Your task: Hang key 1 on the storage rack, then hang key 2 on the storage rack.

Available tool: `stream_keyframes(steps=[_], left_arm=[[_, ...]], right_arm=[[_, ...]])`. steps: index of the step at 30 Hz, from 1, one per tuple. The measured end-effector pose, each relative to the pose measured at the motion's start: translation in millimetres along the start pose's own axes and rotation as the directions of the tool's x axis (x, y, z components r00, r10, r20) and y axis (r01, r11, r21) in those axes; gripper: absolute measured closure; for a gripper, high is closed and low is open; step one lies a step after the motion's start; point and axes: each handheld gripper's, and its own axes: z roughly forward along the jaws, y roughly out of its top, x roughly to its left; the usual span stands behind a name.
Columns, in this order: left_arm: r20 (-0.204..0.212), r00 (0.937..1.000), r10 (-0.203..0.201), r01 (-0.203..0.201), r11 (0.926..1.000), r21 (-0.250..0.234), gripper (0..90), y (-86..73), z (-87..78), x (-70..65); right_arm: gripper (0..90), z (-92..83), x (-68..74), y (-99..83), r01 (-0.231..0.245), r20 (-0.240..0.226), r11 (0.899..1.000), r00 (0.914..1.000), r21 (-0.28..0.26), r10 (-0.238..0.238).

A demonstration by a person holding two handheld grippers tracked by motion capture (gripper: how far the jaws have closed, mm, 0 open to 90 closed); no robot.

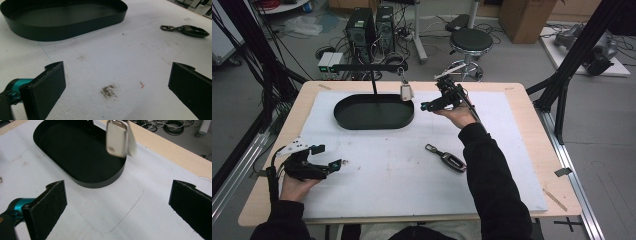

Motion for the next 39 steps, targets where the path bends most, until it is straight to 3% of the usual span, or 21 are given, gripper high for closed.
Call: stream_keyframes(steps=[10, 31, 39], left_arm=[[0.002, 1.0000, 0.002, -0.002, 1.0000, 0.006, 1.7, -0.3, 0.3, 0.4], [0.000, 1.0000, -0.002, 0.002, 1.0000, 0.009, 1.7, -0.7, 0.2, 0.2], [0.001, 1.0000, -0.002, 0.002, 1.0000, 0.009, 1.7, -0.6, 0.2, 0.2]], right_arm=[[0.8, -3.7, 12.7, -20.5, 0.004, -0.035, 1.000, 0.9994, 0.014, -0.004], [0.8, -5.8, 15.5, -61.7, -0.015, -0.039, 0.998, 0.9991, 0.065, 0.018], [0.8, 1.9, 25.1, -76.9, 0.030, -0.039, 0.993, 0.9989, 0.117, -0.025]])
